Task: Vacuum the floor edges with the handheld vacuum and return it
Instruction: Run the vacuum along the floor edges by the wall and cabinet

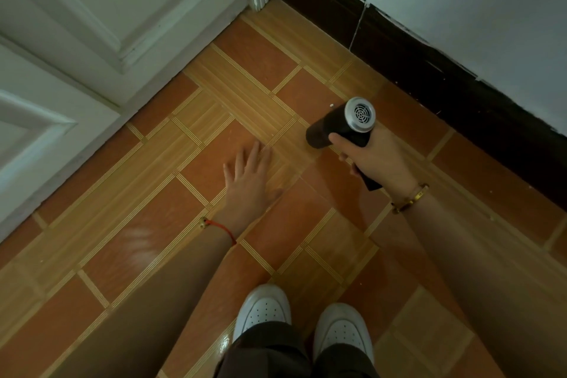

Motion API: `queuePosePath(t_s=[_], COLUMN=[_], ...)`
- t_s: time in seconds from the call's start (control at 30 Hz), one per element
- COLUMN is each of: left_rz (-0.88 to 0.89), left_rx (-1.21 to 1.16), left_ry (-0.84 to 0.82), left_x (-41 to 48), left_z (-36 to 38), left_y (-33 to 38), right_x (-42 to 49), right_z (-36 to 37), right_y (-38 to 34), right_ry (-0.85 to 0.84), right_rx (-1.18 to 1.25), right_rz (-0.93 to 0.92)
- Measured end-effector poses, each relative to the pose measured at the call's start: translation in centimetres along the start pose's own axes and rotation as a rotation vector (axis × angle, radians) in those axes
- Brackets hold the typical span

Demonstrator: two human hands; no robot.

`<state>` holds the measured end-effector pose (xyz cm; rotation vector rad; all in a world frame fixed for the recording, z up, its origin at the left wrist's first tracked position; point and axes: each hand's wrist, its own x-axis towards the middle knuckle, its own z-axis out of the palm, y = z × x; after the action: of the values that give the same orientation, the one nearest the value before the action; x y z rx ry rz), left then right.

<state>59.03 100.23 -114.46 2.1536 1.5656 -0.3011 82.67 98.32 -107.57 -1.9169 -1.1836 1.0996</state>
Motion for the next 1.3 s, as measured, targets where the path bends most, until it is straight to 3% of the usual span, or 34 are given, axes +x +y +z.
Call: queuePosePath(t_s=[0.3, 0.53, 0.9, 1.2, 1.3], left_rz=[0.028, -0.023, -0.112, -0.057, -0.01], left_rx=[0.002, -0.023, -0.068, -0.094, -0.094], left_ry=[0.003, 0.078, 0.061, 0.061, 0.073], left_x=[-0.2, -1.0, -1.9, -1.4, -0.7], left_z=[-0.1, 0.0, -0.1, -0.4, -0.6], left_y=[-0.7, -1.7, -3.0, -1.9, -0.8], right_x=[1.6, 2.9, 2.6, 2.4, 2.2], right_z=[3.6, 5.9, 6.8, 6.2, 4.9], right_y=[-1.6, -2.7, -3.1, -2.5, -2.0], right_ry=[-0.083, -0.1, -0.102, -0.062, -0.117], right_rx=[0.067, 0.028, -0.013, 0.017, 0.031], right_rz=[0.002, -0.061, -0.113, -0.096, -0.058])
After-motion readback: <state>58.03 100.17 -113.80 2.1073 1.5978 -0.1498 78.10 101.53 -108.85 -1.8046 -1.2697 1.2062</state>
